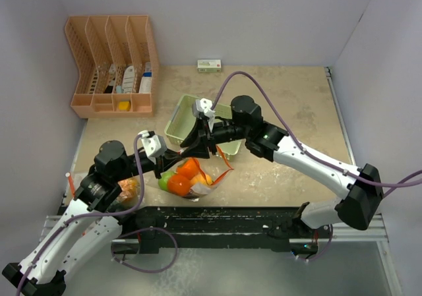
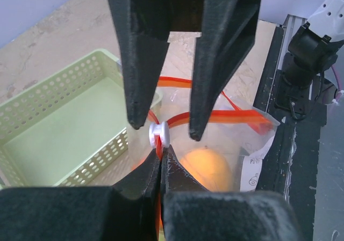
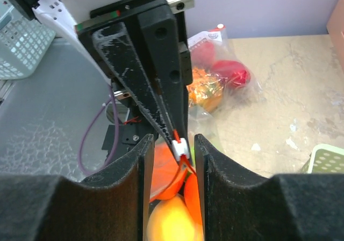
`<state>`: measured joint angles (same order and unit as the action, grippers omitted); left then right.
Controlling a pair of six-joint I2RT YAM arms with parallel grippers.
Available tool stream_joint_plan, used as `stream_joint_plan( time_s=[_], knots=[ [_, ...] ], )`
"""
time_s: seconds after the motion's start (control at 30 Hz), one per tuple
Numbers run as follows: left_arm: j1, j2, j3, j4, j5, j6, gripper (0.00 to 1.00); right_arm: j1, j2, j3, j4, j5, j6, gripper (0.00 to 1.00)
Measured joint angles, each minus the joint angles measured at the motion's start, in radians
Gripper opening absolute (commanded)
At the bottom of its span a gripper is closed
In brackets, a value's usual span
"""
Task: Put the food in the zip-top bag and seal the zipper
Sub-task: Zip the zipper food storage bag at the center of the board.
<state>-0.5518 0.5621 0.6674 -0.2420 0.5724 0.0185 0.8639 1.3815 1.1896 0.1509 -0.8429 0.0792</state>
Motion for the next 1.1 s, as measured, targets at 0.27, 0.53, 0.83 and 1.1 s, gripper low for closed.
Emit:
stream_joint_plan(
  time_s=[0.27, 0.53, 0.83, 1.1],
  knots=[
    [0.000, -0.006, 0.000, 0.000, 0.000, 0.000, 0.00, 0.000, 0.021, 0.006, 0.002, 0.061, 0.000, 0.32],
    [0.000, -0.006, 0.000, 0.000, -0.001, 0.000, 0.00, 0.002, 0.021, 0.007, 0.002, 0.064, 0.000, 0.28],
    [0.000, -0.006, 0.000, 0.000, -0.001, 0.001, 0.00, 0.002, 0.028, 0.024, -0.045, 0.061, -0.012, 0.27],
    [0.000, -0.006, 0.000, 0.000, -0.002, 0.001, 0.00, 0.004, 0.028, 0.024, -0.071, 0.061, -0.023, 0.08]
  ],
)
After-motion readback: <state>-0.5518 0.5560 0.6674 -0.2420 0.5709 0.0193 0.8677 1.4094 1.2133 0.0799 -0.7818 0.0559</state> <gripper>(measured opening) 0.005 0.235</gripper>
